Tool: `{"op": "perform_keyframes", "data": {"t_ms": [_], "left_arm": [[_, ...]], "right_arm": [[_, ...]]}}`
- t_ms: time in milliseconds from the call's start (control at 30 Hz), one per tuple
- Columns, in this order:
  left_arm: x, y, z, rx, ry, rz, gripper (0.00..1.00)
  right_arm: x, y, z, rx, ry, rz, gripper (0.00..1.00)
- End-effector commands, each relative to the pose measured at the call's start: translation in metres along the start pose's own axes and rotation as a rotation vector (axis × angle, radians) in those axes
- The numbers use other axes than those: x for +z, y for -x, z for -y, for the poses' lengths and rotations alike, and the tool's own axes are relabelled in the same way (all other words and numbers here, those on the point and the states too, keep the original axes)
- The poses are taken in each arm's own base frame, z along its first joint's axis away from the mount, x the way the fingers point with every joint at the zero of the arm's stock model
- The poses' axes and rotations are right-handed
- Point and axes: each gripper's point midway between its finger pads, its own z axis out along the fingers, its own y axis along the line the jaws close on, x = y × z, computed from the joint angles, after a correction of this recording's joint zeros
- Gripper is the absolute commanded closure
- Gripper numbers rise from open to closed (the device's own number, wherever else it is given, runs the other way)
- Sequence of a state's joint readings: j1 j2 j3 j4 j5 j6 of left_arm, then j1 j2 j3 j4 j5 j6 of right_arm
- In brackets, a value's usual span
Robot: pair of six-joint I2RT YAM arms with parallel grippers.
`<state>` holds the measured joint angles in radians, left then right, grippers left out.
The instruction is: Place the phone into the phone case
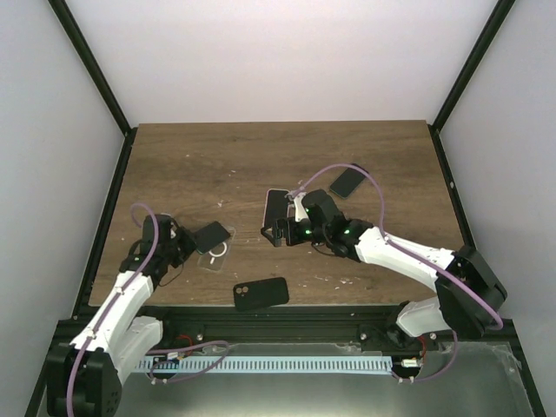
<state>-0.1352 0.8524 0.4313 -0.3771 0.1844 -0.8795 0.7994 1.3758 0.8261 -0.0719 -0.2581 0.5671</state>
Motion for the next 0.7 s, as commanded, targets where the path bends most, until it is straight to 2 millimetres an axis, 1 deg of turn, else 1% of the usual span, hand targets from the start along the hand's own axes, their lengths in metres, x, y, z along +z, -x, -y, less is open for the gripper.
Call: {"op": "perform_keyframes", "data": {"t_ms": [0,100,233,400,667], "left_arm": [[0.003,-0.011,-0.012,-0.05,0.007,-0.021,0.81],[0.007,-0.02,-0.023,-0.071,0.012,-0.035,0.8],[0.012,-0.027,-0.027,-0.102,-0.003,-0.052,0.79],[0.014,-0.029,-0.032,-0.108,0.018,-0.061,0.71],[0.023,-0.042,-0.046,-0.14,0.051,-0.104,0.65]], "right_arm": [[-0.004,0.015,-0.016,-0.011,0.027,0.019,0.0],[-0.005,0.014,-0.014,-0.01,0.02,0.024,0.0],[-0.004,0.013,-0.013,-0.009,0.016,0.015,0.0],[-0.006,0.014,-0.014,-0.01,0.018,0.021,0.0],[-0.008,0.015,-0.014,-0.014,0.015,0.025,0.0]]}}
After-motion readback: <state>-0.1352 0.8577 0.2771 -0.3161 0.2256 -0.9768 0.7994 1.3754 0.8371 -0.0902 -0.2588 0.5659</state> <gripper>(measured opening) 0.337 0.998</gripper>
